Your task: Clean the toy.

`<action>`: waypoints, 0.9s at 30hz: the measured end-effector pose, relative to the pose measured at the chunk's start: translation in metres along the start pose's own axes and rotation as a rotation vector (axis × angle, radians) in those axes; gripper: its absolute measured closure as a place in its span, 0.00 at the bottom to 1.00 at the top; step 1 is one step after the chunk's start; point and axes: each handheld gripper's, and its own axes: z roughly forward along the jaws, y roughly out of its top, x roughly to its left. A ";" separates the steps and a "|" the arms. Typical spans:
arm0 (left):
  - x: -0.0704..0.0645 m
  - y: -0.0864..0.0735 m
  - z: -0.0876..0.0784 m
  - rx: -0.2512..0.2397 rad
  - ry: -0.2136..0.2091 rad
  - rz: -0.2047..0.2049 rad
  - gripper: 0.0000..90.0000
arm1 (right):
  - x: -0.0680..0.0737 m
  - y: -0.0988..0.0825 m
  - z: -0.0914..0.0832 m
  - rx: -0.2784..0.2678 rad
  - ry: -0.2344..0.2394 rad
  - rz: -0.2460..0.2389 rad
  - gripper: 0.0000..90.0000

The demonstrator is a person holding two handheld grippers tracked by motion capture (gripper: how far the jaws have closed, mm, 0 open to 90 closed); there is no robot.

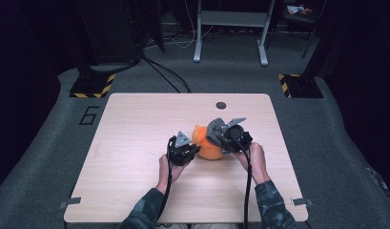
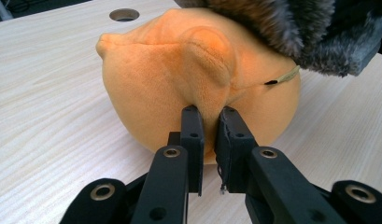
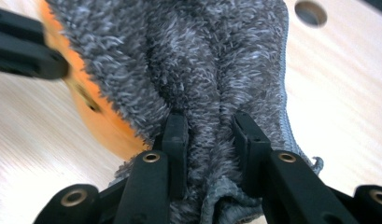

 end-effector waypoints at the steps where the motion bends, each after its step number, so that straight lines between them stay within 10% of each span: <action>1: 0.000 0.000 0.000 0.000 0.000 0.000 0.91 | -0.003 -0.004 0.001 0.020 0.004 0.016 0.77; 21: 0.003 -0.001 0.000 0.000 0.003 -0.007 0.91 | -0.028 -0.048 0.056 0.177 0.023 0.154 0.77; 27: 0.005 -0.002 -0.001 0.002 0.000 -0.008 0.91 | -0.037 -0.048 0.037 0.141 0.002 0.185 0.77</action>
